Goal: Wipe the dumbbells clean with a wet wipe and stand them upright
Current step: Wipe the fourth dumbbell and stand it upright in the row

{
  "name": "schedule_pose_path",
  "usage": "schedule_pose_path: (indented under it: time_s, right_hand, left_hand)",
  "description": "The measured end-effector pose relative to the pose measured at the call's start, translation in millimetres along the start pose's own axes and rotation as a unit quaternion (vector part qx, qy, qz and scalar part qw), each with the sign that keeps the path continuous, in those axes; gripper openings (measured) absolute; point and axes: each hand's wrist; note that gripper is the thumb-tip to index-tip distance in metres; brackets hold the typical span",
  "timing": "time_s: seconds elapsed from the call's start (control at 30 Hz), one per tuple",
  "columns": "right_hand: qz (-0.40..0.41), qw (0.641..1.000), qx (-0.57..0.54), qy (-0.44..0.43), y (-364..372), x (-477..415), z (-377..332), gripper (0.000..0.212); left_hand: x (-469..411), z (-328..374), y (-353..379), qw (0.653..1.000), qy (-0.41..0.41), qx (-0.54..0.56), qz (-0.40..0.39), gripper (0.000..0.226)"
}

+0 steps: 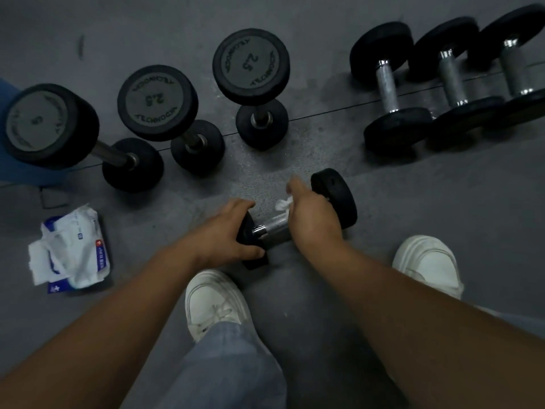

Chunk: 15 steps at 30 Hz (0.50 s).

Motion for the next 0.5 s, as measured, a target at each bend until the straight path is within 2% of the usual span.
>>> schedule_pose_path:
  time_s: [0.13,0.17,0.27,0.3,0.4,0.5]
  right_hand:
    - [-0.160,0.977,0.081,-0.111,22.9,15.1,-16.3,0.017]
    - [-0.162,0.978,0.085,-0.097,20.5,10.3,-11.3,0.017]
    - [-0.056,0.994,0.097,-0.010,14.2,-3.3,9.4,0.020]
    - [-0.045,0.992,0.114,-0.020,14.7,0.7,10.3,0.021]
    - [-0.108,0.977,0.136,-0.124,20.3,10.8,1.5,0.023]
    - [-0.082,0.984,0.148,-0.051,6.9,-5.7,5.0,0.023]
  left_hand:
    - [2.5,-0.5,3.5,1.000,0.014,0.020,0.009,0.108]
    - [3.6,-0.6,4.2,0.999,0.014,0.027,0.010,0.108]
    - [5.1,-1.0,5.7,0.999,0.016,0.030,0.018,0.108]
    - [5.3,-1.3,6.5,0.999,0.017,0.029,0.019,0.108]
    - [6.0,-3.0,8.2,0.999,0.020,0.026,0.025,0.104]
    - [5.7,-4.7,9.1,0.999,0.015,0.029,0.029,0.103]
Point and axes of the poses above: each hand's wrist, its own x-axis away from the middle knuckle, its own y-axis out of the palm, z = x × y, and after that the axes turned 8 degrees about y, right-handed
